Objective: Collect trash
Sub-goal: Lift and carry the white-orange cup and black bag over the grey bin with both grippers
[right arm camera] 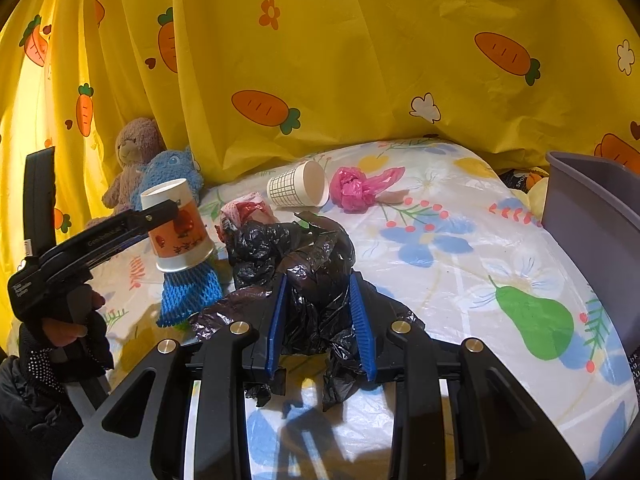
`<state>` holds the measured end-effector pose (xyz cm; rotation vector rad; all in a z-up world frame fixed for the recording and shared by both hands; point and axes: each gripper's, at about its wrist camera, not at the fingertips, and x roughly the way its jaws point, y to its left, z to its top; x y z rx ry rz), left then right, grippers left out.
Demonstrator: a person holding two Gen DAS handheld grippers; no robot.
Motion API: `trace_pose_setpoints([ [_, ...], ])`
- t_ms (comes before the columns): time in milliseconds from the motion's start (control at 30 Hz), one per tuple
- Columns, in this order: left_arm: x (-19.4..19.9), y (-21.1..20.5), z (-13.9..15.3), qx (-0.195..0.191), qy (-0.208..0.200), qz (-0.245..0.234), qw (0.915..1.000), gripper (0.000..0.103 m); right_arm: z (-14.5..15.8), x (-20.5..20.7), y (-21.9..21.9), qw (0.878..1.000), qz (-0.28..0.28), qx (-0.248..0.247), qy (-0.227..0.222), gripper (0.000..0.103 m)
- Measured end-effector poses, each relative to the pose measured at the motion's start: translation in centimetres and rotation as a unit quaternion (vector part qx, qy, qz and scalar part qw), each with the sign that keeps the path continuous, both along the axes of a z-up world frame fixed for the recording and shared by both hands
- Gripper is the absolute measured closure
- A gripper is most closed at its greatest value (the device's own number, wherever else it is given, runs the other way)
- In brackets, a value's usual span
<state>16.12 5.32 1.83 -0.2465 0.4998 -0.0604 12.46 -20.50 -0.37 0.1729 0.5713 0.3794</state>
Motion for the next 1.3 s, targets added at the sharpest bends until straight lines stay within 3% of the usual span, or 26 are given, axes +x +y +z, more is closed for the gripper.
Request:
trace_pose_setpoints([
  [200,-3.1,0.8,1.7,-0.024,-0.03,0.004,0.9992,0.044,0.7,-0.8,-0.6,1.0,-0.007,0.002,-0.012,0.072],
  [433,-5.1,-0.6,2.7,-0.026,-0.047,-0.012,0.9985,0.044,1.7,-1.8,-1.7,1.0,-0.015,0.014,-0.023,0.072],
  [800,-5.4,-5.3,2.4,-0.029,-0.046,-0.068,0.9962,0.044,2.8,-3.1,-3.9,0.998,-0.049,0.003,-0.038,0.072],
  [1300,-6.4,-8.2,2.6,-0.027,-0.054,-0.097,0.9935,0.044,3.1,-3.7,-4.7,0.997,-0.06,-0.009,-0.048,0.072],
])
